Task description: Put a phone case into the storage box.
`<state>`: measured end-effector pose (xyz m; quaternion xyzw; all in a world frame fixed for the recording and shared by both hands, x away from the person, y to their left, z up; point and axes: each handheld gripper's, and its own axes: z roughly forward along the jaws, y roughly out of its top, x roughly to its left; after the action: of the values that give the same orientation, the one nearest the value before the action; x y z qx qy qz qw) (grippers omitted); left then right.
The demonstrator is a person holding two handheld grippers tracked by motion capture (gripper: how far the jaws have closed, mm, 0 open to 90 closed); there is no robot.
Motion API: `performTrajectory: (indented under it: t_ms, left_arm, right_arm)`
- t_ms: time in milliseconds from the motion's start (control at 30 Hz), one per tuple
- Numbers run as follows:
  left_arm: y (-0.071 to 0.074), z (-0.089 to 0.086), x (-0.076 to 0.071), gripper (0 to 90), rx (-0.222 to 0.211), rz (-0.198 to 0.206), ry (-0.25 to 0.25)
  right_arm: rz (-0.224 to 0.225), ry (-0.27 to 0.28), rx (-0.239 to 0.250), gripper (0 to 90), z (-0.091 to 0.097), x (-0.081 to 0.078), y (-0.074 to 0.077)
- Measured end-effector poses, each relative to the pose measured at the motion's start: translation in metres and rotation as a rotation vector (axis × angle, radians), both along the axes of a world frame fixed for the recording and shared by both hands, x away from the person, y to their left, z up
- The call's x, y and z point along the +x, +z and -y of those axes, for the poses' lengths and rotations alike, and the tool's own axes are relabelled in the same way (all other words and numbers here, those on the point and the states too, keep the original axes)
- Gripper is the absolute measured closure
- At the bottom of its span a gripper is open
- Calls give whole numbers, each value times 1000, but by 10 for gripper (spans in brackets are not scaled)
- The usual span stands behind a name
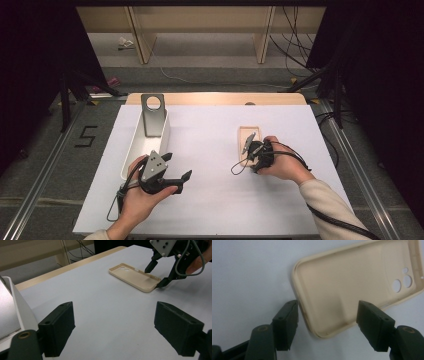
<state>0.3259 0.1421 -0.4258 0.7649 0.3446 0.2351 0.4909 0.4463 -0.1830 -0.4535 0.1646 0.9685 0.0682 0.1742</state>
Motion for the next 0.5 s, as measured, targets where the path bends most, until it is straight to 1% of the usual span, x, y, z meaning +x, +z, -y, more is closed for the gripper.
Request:
performTrajectory:
  t_ms: [33, 100, 133, 267, 400, 500]
  left_arm:
    - [0, 0, 0, 162, -1, -1, 0]
    - [0, 0, 0, 162, 1, 0, -1]
    - [0, 0, 0, 162, 1, -1, -1]
    - [0, 0, 0, 162, 2, 0, -1]
    - [0, 1, 0, 162, 1, -3, -2]
    - [-1, 1, 0, 162, 2, -2, -4]
  right_arm:
    - [-1, -8, -1, 350, 0, 0, 0]
    - [-2, 5, -5, 351, 0, 0, 0]
    - [-5, 0, -7, 354, 0, 0, -1]
    - [-13, 28, -14, 388, 0, 2, -1]
    - [-25, 45, -27, 448, -2, 2, -1]
    - [-40, 67, -40, 514, -4, 1, 0]
